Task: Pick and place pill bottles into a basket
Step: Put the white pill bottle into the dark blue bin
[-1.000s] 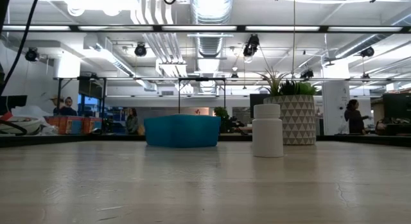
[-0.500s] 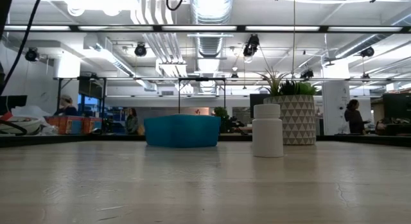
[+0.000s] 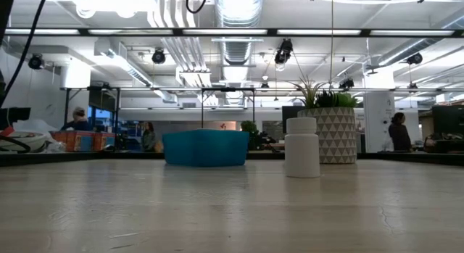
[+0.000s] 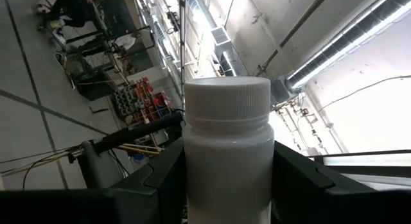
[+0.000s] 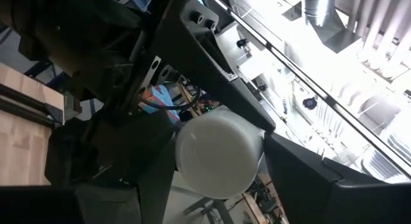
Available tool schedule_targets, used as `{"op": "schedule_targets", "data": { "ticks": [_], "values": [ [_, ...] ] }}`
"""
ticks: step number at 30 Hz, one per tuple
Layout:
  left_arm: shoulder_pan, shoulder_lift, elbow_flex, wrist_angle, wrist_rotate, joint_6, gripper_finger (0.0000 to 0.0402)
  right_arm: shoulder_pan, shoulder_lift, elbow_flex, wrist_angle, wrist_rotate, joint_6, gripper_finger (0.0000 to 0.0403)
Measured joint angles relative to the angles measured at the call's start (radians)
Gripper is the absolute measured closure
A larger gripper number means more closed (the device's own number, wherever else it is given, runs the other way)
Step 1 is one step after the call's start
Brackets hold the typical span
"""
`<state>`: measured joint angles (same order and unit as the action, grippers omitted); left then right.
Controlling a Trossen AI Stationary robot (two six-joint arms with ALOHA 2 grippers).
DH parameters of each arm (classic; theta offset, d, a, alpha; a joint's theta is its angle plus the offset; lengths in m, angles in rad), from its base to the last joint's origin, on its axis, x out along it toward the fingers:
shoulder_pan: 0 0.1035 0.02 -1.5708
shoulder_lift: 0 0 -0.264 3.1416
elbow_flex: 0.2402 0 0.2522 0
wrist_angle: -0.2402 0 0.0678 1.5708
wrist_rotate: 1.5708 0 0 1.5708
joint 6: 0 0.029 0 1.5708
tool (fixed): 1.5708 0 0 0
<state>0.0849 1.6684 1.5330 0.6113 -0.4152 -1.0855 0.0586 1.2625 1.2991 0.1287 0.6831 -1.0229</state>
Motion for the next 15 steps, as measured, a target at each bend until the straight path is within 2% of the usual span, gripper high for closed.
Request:
{"op": "schedule_targets", "data": {
  "ticks": [15],
  "values": [
    [0.001,0.000,0.000,0.002,0.000,0.000,0.0236,-0.001,0.000,0.000,-0.001,0.002,-0.005,0.0193]
  ]
}}
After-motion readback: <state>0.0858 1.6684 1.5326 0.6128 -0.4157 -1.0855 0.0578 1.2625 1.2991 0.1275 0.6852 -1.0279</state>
